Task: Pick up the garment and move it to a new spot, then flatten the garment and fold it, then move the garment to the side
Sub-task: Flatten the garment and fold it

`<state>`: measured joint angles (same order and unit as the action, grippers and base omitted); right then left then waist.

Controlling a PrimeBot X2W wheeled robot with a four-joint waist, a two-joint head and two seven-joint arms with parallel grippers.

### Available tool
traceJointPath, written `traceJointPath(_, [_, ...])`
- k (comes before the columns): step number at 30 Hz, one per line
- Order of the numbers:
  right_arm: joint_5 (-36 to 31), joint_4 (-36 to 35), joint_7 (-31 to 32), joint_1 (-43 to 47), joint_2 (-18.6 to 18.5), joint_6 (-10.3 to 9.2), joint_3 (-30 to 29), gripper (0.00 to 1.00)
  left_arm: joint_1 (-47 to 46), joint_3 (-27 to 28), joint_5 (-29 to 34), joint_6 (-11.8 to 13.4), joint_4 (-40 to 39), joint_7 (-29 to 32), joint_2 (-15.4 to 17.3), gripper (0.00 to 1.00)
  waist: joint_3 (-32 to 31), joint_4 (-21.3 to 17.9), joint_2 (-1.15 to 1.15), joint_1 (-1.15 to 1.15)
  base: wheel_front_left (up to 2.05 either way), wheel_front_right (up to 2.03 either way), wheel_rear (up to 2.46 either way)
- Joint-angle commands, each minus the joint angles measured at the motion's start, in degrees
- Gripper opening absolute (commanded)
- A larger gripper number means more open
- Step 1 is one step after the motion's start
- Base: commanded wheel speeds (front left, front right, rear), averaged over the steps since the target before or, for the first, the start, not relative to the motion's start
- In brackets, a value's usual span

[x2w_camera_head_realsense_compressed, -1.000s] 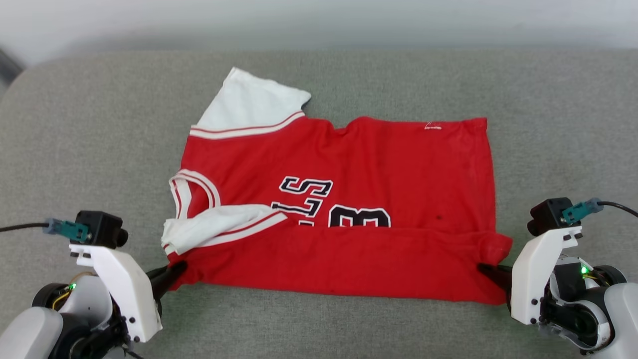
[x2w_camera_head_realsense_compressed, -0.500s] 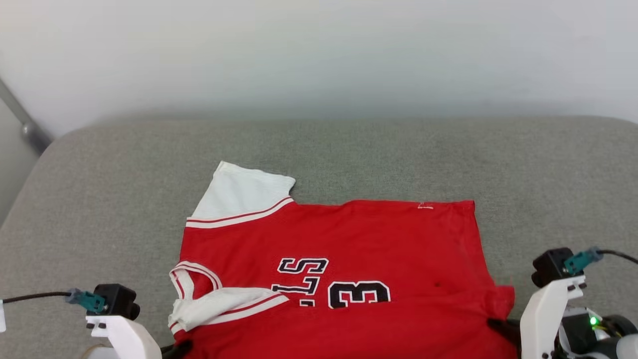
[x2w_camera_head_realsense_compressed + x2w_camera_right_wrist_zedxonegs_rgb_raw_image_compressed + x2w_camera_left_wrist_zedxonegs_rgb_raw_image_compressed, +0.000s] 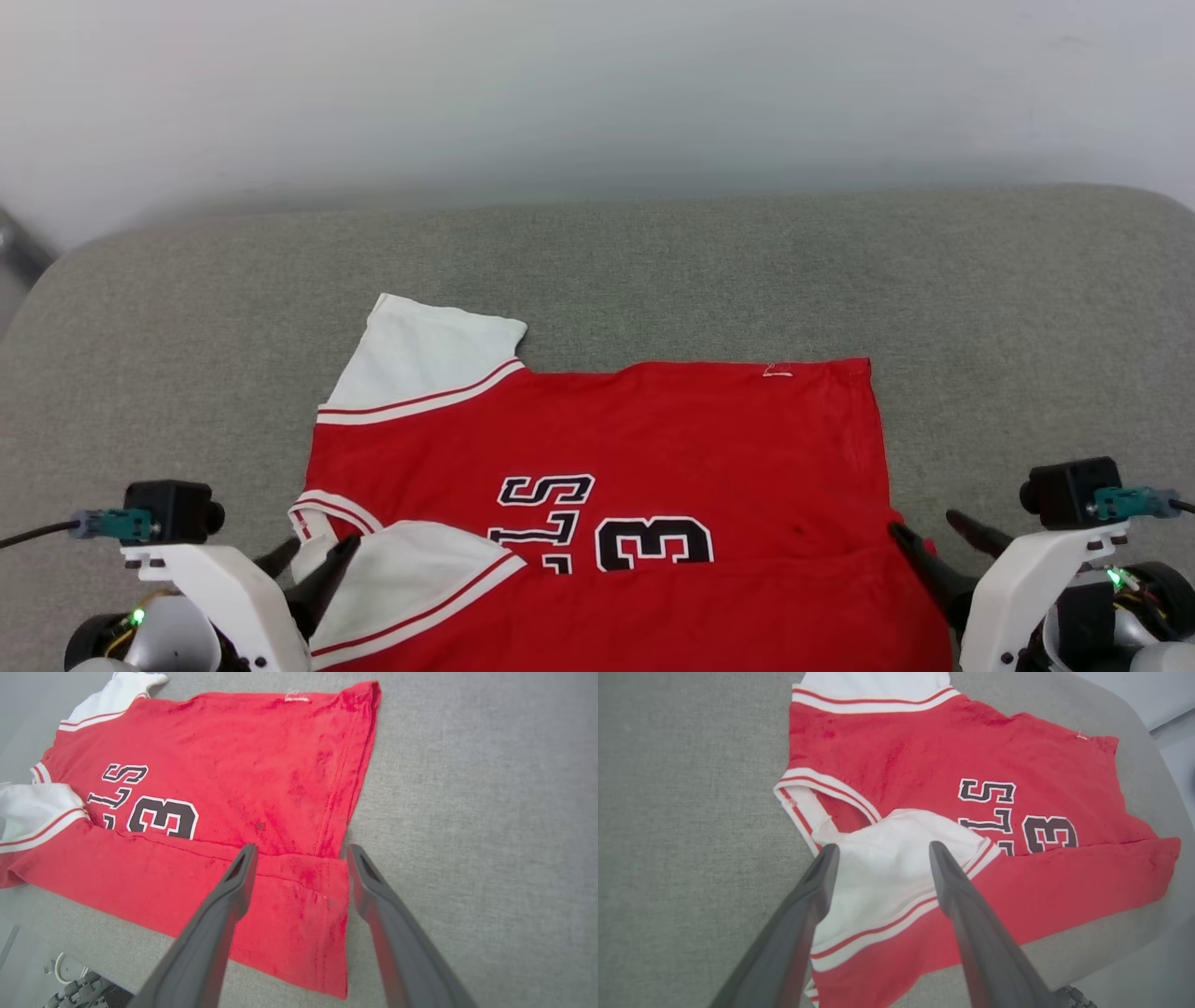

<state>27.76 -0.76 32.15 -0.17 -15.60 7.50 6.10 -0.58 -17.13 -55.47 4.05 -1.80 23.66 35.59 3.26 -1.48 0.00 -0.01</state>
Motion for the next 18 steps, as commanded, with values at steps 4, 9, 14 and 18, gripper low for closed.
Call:
traceJointPath(4, [-4.71,-1.05,-9.47,-2.55,1.88,-0.02,-1.61,1.00,-3.87,2.33,3.27,2.02,-1.42,-5.71,-1.39,1.00,2.01,-1.25,0.00,0.01,0.00,0.00,0.00])
traceJointPath(9, [-9.55,-2.68,-18.55,-6.40,4.70,-0.02,-4.75,1.00,-9.66,4.55,6.73,4.51,-1.39,-12.52,-3.71,1.00,7.40,-2.55,0.00,0.01,0.00,0.00,0.00])
traceJointPath(14, [-12.88,-5.28,-23.81,-11.17,7.20,-0.02,-5.68,1.00,-17.71,6.18,10.25,5.23,1.13,-17.89,-4.40,1.00,14.71,-4.51,0.00,0.01,0.00,0.00,0.00])
traceJointPath(18, [-13.70,-6.80,-25.35,-14.21,8.32,-0.02,-5.69,1.00,-24.97,7.78,8.97,3.64,5.16,-17.37,-3.53,1.00,19.20,-6.02,0.00,0.01,0.00,0.00,0.00])
